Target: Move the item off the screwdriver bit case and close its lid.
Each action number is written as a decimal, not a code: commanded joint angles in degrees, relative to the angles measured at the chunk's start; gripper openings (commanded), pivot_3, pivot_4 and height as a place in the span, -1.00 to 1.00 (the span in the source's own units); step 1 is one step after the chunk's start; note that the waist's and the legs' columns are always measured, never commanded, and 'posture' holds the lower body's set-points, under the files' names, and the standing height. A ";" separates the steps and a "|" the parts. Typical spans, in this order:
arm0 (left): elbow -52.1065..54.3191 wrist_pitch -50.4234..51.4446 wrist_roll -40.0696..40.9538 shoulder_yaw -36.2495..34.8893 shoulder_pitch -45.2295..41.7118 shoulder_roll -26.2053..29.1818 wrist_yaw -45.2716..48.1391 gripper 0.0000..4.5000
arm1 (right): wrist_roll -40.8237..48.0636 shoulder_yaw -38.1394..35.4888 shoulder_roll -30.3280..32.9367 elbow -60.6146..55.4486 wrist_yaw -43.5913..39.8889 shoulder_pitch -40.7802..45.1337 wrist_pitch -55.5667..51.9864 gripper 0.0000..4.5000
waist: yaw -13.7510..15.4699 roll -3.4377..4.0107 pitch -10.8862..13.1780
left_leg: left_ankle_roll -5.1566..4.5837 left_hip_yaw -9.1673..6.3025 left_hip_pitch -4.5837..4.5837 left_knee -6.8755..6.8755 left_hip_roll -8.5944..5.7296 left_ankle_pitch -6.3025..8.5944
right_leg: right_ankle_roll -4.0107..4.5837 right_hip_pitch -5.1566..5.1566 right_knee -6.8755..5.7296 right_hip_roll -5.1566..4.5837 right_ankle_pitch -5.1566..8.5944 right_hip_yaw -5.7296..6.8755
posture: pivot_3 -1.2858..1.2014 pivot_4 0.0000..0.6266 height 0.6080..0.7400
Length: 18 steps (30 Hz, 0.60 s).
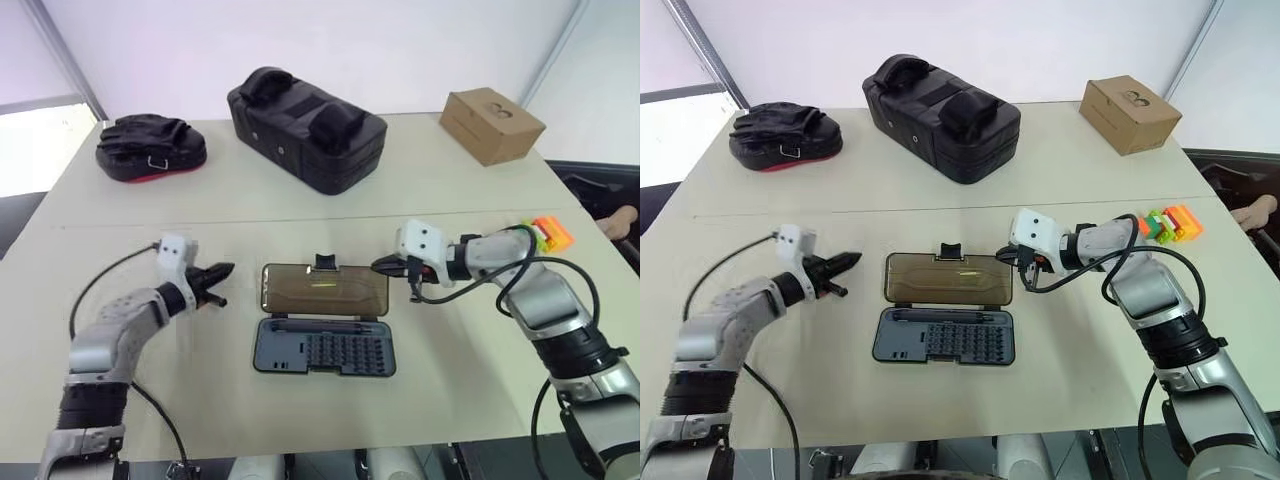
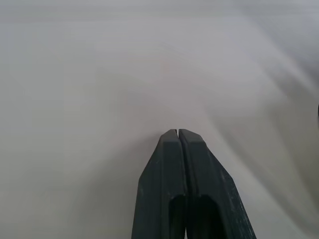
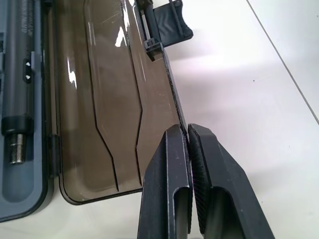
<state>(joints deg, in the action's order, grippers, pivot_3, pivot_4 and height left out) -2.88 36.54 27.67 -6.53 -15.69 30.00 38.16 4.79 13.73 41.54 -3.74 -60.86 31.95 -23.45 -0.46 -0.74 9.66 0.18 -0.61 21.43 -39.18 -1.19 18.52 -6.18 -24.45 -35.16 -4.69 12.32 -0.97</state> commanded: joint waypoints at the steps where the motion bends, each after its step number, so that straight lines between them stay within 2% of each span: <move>1: -3.39 -3.17 -1.49 5.25 -2.29 -1.20 6.82 -1.00 | 0.90 -2.07 -0.22 -1.51 0.98 0.09 -0.34 -0.95 | 0.10 0.02 -0.01 | 0.00 0.00 -0.01 0.00 -0.03 0.00 | 0.00 0.01 0.00 -0.03 0.00 0.00 | 0.03 -0.52 1.00; 8: -14.41 -8.93 -5.41 9.24 -8.41 -3.90 13.85 -1.00 | 0.66 -1.66 -0.55 -1.21 1.37 0.54 -0.66 -0.95 | -0.04 0.03 -0.02 | 0.01 0.01 -0.01 0.00 -0.07 -0.01 | 0.00 0.02 0.00 -0.03 -0.01 0.00 | 0.03 -0.52 1.00; 9: -15.70 -9.97 -5.95 9.62 -9.42 -4.31 14.52 -1.00 | 0.58 -1.82 -0.75 -0.99 1.82 0.68 -0.84 -0.84 | -0.01 0.03 -0.02 | 0.01 0.02 -0.02 0.00 -0.07 -0.01 | 0.00 0.02 -0.02 -0.03 -0.01 0.00 | 0.03 -0.52 1.00; 11: -17.23 -10.79 -6.42 9.71 -10.73 -4.92 15.15 -1.00 | 0.27 -1.79 -0.79 -0.79 2.30 0.90 -0.97 -0.55 | 0.09 0.04 -0.02 | 0.02 0.01 -0.03 -0.01 -0.09 -0.01 | 0.00 0.02 -0.04 -0.03 -0.01 0.00 | 0.03 -0.52 1.00; 14: -18.62 -11.22 -6.78 9.23 -11.57 -5.41 16.06 -1.00 | 0.56 -1.88 -0.61 -1.93 2.44 0.75 -1.14 0.11 | 0.21 0.04 -0.02 | 0.02 0.01 -0.03 -0.02 -0.09 -0.02 | -0.01 0.03 -0.04 -0.04 -0.01 -0.01 | 0.03 -0.52 1.00; 17: -19.17 -11.72 -6.56 8.82 -11.89 -5.69 17.41 -1.00 | 0.68 -2.33 -0.53 -3.62 3.19 0.70 -1.54 0.85 | 0.17 0.04 -0.02 | 0.02 0.00 -0.02 -0.02 -0.08 -0.01 | -0.01 0.03 -0.04 -0.04 -0.01 0.00 | 0.03 -0.52 1.00; 18: -19.11 -11.49 -6.26 8.65 -11.87 -5.78 17.90 -1.00 | 0.76 -2.48 -0.58 -4.02 3.52 0.73 -1.85 0.99 | 0.16 0.04 -0.02 | 0.02 0.00 -0.02 -0.02 -0.08 -0.01 | -0.01 0.03 -0.04 -0.04 -0.01 0.00 | 0.03 -0.52 1.00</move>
<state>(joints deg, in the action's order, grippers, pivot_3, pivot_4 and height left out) -21.40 24.84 21.65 1.27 -27.79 25.00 55.04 4.84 13.70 40.85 -4.98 -58.01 31.88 -25.18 -0.30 -0.70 9.64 0.20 -0.61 21.40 -39.19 -1.26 18.51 -6.19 -24.42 -35.19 -4.73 12.31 -0.97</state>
